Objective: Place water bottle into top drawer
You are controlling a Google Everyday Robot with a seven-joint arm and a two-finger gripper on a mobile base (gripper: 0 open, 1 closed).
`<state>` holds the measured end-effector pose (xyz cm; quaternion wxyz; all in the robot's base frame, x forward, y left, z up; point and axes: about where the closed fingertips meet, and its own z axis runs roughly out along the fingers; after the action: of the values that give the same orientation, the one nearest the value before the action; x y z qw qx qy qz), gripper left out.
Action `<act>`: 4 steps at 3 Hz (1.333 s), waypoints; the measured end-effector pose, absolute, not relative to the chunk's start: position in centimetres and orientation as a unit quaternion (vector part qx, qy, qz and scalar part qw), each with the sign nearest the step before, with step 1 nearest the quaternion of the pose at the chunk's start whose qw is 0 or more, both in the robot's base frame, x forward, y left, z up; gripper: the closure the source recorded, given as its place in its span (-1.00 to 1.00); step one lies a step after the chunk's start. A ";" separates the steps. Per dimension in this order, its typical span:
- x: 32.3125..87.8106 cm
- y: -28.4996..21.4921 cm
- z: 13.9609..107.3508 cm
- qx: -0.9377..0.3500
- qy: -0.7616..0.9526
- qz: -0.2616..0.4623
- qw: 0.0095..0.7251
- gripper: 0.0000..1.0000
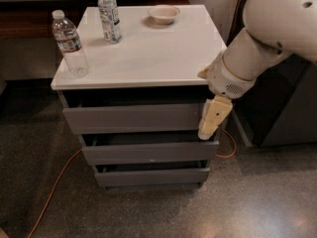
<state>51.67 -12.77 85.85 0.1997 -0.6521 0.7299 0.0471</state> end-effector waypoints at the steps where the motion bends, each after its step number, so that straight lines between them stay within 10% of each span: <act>1: 52.7 -10.1 81.9 -0.682 0.702 0.040 0.201 -1.00; 4: 57.9 -7.7 70.8 -0.712 0.665 -0.033 0.222 -1.00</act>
Offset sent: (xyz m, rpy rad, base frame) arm 0.0418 0.0525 -0.1221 -0.1129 -0.1458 0.1636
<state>57.86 -7.66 70.81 0.2222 -0.7119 0.6654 -0.0330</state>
